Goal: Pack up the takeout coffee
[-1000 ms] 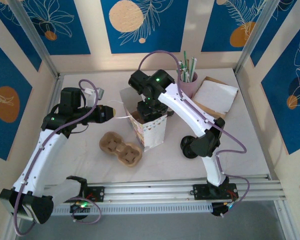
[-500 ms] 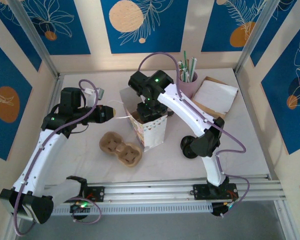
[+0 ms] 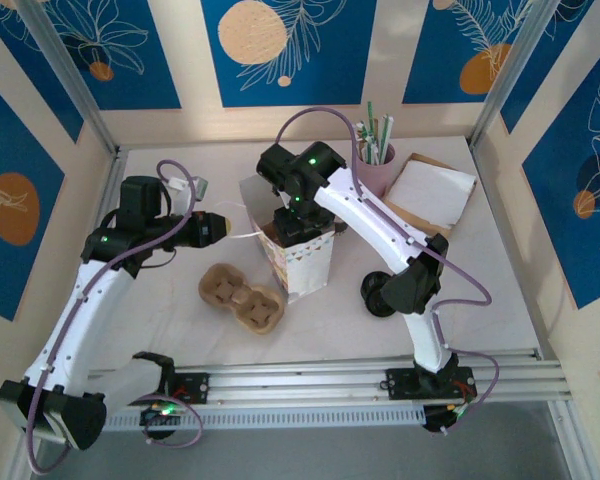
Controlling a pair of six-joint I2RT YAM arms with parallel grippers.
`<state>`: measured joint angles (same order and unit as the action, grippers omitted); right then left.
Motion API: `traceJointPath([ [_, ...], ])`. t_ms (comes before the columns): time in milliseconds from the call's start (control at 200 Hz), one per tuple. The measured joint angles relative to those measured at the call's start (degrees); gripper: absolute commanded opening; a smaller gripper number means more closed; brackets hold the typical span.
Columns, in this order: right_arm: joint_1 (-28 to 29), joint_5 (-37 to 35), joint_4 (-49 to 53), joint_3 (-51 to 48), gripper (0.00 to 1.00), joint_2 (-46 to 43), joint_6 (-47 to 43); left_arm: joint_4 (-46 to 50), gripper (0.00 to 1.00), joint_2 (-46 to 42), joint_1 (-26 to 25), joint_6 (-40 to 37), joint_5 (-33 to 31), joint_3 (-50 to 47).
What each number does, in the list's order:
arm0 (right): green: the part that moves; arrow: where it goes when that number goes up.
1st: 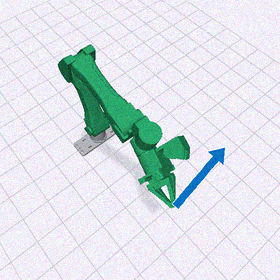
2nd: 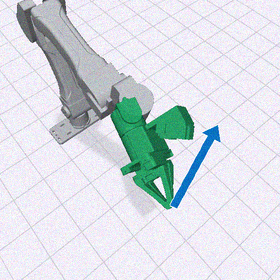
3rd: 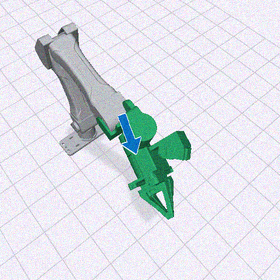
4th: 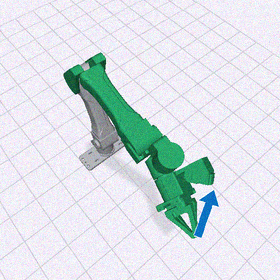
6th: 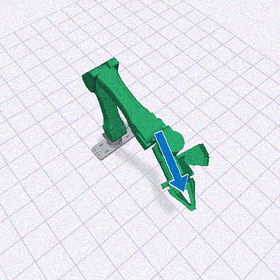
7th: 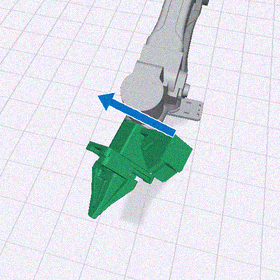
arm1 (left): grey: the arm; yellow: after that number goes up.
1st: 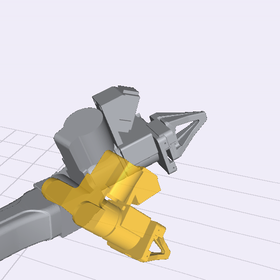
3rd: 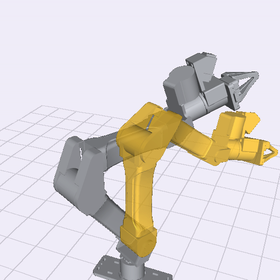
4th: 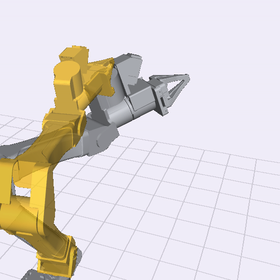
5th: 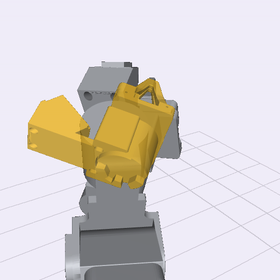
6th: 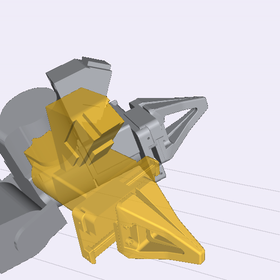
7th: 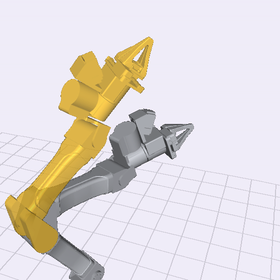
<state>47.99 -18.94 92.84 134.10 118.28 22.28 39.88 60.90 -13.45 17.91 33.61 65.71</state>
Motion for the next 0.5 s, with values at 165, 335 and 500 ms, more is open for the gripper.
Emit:
traceJointPath([
  [165, 0.0, 0.4, 0.0, 0.0, 0.57, 0.0, 0.0, 0.0, 0.19, 0.0, -0.1, 0.0, -0.2, 0.0],
  [335, 0.0, 0.5, 0.0, 0.0, 0.56, 0.0, 0.0, 0.0, 0.19, -0.1, -0.2, 0.0, -0.2, 0.0],
  [500, 0.0, 0.8, 0.0, 0.0, 0.56, 0.0, -0.2, 0.0, 0.19, -0.1, -0.2, 0.0, -0.3, 0.0],
])
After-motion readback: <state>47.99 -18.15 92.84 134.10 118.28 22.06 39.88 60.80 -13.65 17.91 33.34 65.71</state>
